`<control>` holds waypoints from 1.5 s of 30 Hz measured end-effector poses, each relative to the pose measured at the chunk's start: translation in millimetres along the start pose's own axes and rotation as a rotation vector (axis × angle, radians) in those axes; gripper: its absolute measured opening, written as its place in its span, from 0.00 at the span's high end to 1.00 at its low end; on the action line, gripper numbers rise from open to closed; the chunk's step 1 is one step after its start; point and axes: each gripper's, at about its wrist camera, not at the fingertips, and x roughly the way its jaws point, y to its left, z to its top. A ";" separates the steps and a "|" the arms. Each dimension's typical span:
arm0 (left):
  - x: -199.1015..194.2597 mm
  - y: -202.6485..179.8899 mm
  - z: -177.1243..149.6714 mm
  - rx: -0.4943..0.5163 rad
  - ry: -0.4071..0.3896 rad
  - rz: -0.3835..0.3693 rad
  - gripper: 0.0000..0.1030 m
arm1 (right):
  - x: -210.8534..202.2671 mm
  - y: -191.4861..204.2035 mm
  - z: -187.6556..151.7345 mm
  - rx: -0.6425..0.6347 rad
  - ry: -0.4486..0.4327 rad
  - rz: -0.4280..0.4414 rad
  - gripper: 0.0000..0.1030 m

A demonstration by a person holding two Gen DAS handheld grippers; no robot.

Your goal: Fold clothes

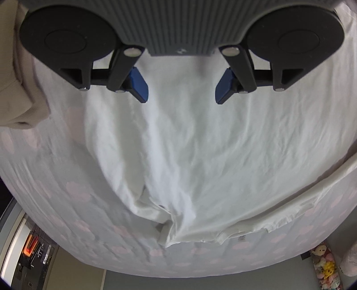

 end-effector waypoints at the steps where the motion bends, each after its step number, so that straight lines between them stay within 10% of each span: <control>1: -0.9 -2.6 1.0 -0.001 0.006 -0.025 0.48 | 0.2 -6.1 1.0 -0.004 -0.005 -0.013 0.33; 7: -7.2 -24.5 1.1 0.010 0.042 -0.177 0.48 | -3.1 -52.8 7.2 0.048 -0.032 -0.063 0.33; 27: 7.4 -98.9 -31.5 0.227 0.195 -0.276 0.49 | 7.2 -144.6 -44.9 0.241 0.040 -0.033 0.52; 43: 15.5 -108.4 -36.3 0.259 0.242 -0.294 0.49 | -2.6 -73.9 -74.8 -0.222 0.199 0.049 0.56; 45: 16.1 -106.2 -35.9 0.248 0.248 -0.297 0.49 | -2.7 -78.7 -75.8 -0.218 0.204 0.024 0.72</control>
